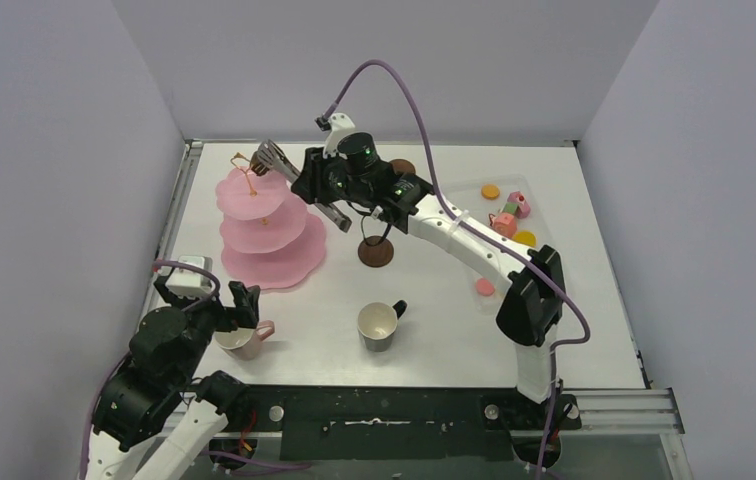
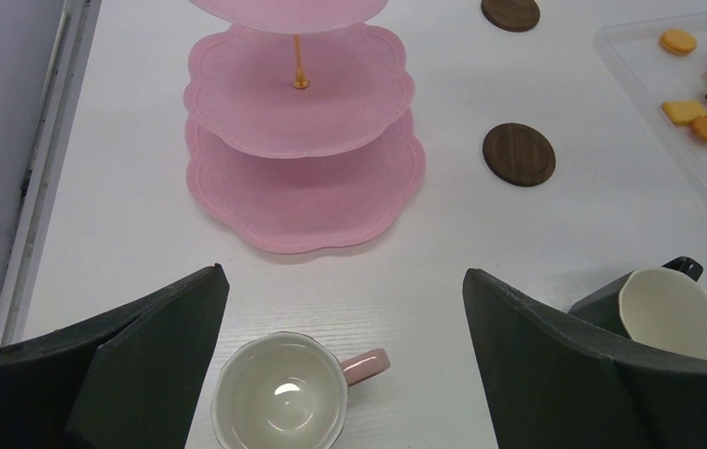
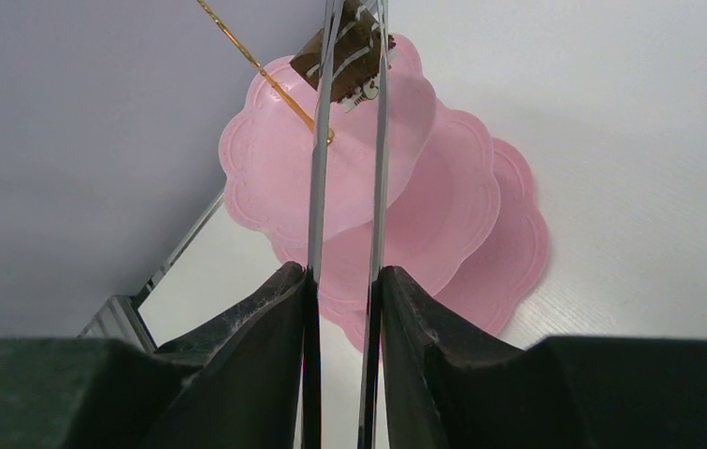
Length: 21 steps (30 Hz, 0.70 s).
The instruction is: Serve the afternoon tea
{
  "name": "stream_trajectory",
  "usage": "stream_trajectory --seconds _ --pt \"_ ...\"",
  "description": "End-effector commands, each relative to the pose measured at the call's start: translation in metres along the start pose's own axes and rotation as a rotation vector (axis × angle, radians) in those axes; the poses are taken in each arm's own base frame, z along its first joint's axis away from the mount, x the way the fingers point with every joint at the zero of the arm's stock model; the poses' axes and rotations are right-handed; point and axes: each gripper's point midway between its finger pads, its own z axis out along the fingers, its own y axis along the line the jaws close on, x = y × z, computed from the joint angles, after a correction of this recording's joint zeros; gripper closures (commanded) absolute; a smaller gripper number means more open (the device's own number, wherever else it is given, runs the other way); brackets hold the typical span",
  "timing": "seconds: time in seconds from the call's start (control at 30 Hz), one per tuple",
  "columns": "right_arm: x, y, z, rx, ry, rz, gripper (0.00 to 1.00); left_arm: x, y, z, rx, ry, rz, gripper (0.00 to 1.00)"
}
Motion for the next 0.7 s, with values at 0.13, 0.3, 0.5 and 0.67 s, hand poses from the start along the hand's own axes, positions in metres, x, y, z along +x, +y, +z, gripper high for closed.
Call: stream_trajectory --seconds 0.13,0.3,0.5,0.67 --pt "-0.018 0.026 0.017 -0.111 -0.062 0.037 0.68 -0.020 -0.003 0.001 0.013 -0.077 -0.014 0.03" --pt "-0.009 0.022 0.024 -0.106 -0.036 0.036 0.65 -0.018 -0.004 0.002 0.012 -0.071 -0.010 0.03" --pt "-0.007 0.016 0.023 -0.075 -0.022 0.017 0.56 -0.017 -0.006 0.005 0.017 -0.059 -0.002 0.03" --pt "-0.014 0.015 0.017 -0.069 -0.039 0.005 0.51 -0.017 -0.005 0.005 0.017 -0.061 -0.002 0.03"
